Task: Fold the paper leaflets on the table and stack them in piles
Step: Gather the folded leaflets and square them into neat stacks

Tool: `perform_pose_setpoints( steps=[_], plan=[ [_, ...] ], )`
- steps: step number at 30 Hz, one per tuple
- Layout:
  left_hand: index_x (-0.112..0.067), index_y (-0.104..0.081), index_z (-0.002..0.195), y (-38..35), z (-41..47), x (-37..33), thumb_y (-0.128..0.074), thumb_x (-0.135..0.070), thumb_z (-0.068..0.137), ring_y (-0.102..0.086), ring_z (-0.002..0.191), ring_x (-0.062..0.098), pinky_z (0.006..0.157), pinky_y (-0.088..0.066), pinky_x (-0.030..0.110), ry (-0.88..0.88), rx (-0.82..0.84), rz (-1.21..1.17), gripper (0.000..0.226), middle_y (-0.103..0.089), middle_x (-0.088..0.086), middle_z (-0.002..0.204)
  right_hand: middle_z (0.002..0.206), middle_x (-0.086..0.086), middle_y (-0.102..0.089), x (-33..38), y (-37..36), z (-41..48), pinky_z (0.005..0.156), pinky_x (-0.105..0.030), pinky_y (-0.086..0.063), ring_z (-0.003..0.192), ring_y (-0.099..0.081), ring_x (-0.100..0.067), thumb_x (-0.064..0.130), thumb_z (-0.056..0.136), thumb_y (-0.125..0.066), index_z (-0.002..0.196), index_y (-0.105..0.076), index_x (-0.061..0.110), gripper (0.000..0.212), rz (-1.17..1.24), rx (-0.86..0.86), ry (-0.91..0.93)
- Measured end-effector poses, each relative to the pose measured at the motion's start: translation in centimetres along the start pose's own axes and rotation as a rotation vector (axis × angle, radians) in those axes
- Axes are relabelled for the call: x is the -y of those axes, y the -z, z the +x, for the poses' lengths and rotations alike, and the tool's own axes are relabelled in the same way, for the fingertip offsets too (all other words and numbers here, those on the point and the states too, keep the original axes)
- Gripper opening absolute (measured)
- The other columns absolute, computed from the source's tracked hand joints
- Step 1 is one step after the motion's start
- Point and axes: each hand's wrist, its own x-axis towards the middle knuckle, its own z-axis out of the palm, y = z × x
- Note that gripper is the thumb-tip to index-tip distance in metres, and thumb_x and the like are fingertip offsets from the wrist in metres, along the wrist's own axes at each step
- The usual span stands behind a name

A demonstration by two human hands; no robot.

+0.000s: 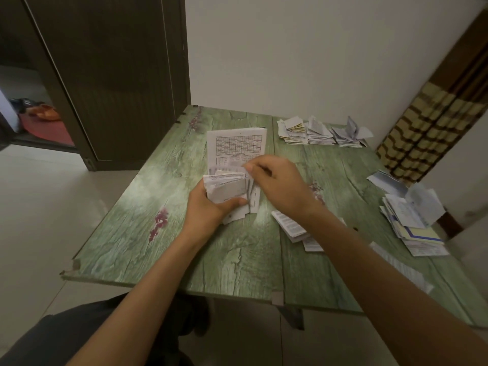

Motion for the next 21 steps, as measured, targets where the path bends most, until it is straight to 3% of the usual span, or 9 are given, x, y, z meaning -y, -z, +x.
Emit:
perform_pose_setpoints(
  steps=[2,3,5,6,7,11,13,16,21],
  plan=[
    [-0.024,-0.059,0.098,-0.1,0.1,0.1,-0.081,-0.001,0.065,-0.062,0.077,-0.013,0.064,-0.047,0.006,0.016,-0.008,-0.021,0.046,-0.064,-0.016,0.093,0.111,0.001,-0.053,-0.4,-0.3,-0.8,0.079,-0.009,-0.041,0.092,-0.05,0.0,0.007,0.091,-0.053,0.12,-0.058,0.01,0.029,0.147,-0.232,-0.118],
    [-0.024,-0.059,0.098,-0.1,0.2,0.0,-0.081,0.0,0.065,-0.062,0.078,-0.013,0.064,-0.047,0.006,0.016,-0.009,-0.024,0.047,-0.064,-0.015,0.094,0.122,0.001,-0.046,-0.7,-0.6,-1.1,0.086,-0.014,-0.043,0.102,-0.048,-0.003,0.001,0.088,-0.054,0.129,-0.047,0.013,0.044,0.267,-0.292,-0.216],
    [-0.018,-0.058,0.107,-0.3,0.2,-0.1,-0.081,-0.001,0.065,-0.062,0.082,-0.012,0.066,-0.047,0.006,-0.007,-0.003,-0.001,0.05,-0.064,-0.014,0.098,0.135,-0.004,-0.039,-0.6,-1.6,-1.8,0.09,-0.024,-0.048,0.112,-0.047,-0.012,-0.011,0.08,-0.049,0.139,-0.028,0.014,0.068,0.529,-0.143,-0.423],
    [-0.016,-0.056,0.112,-0.5,0.2,-0.1,-0.081,-0.002,0.067,-0.062,0.085,-0.01,0.068,-0.047,0.006,-0.025,0.002,0.023,0.053,-0.063,-0.015,0.101,0.134,-0.006,-0.042,-0.4,-2.5,-2.2,0.085,-0.022,-0.051,0.109,-0.05,-0.012,-0.014,0.078,-0.046,0.139,-0.025,0.013,0.071,0.567,-0.023,-0.455],
    [-0.017,-0.052,0.115,-0.6,0.1,0.0,-0.081,-0.005,0.068,-0.061,0.088,-0.009,0.07,-0.047,0.007,-0.035,0.004,0.049,0.056,-0.061,-0.017,0.103,0.13,-0.005,-0.045,-0.1,-3.4,-2.7,0.082,-0.018,-0.051,0.107,-0.051,-0.011,-0.015,0.078,-0.046,0.138,-0.024,0.013,0.07,0.52,0.05,-0.432],
    [-0.023,-0.041,0.116,-0.6,-0.3,0.0,-0.073,-0.013,0.079,-0.054,0.09,-0.011,0.072,-0.047,0.005,-0.015,0.021,0.092,0.05,-0.054,-0.022,0.102,0.127,0.005,-0.042,-0.2,-3.8,-4.0,0.094,-0.019,-0.038,0.119,-0.044,-0.01,-0.003,0.087,-0.052,0.141,-0.018,0.016,0.067,0.422,0.144,-0.332],
    [-0.025,-0.049,0.114,-0.5,-0.2,0.1,-0.072,-0.017,0.08,-0.058,0.095,-0.001,0.077,-0.05,0.014,0.002,0.051,0.102,0.041,-0.06,-0.012,0.106,0.128,0.004,-0.045,-1.3,-1.2,-3.4,0.096,-0.02,-0.037,0.121,-0.044,-0.01,-0.005,0.086,-0.051,0.14,-0.03,0.014,0.061,0.314,0.185,-0.306],
    [-0.03,-0.054,0.105,-0.6,0.0,-0.6,-0.075,-0.021,0.078,-0.062,0.095,0.011,0.078,-0.053,0.026,0.063,0.08,0.105,0.035,-0.063,-0.004,0.107,0.129,-0.002,-0.05,-4.3,4.1,-2.0,0.095,-0.021,-0.037,0.122,-0.046,-0.014,-0.003,0.085,-0.055,0.132,-0.045,0.015,0.052,-0.088,0.209,-0.222],
    [-0.017,-0.056,0.108,-1.6,-0.2,-2.0,-0.072,-0.011,0.079,-0.067,0.081,0.012,0.065,-0.055,0.022,0.321,0.125,-0.054,0.034,-0.067,-0.002,0.096,0.132,-0.003,-0.04,-7.5,7.7,-0.6,0.102,-0.035,-0.037,0.12,-0.041,-0.02,0.032,0.075,-0.076,0.132,-0.043,0.024,0.067,-0.632,0.755,-0.374]
  ],
)
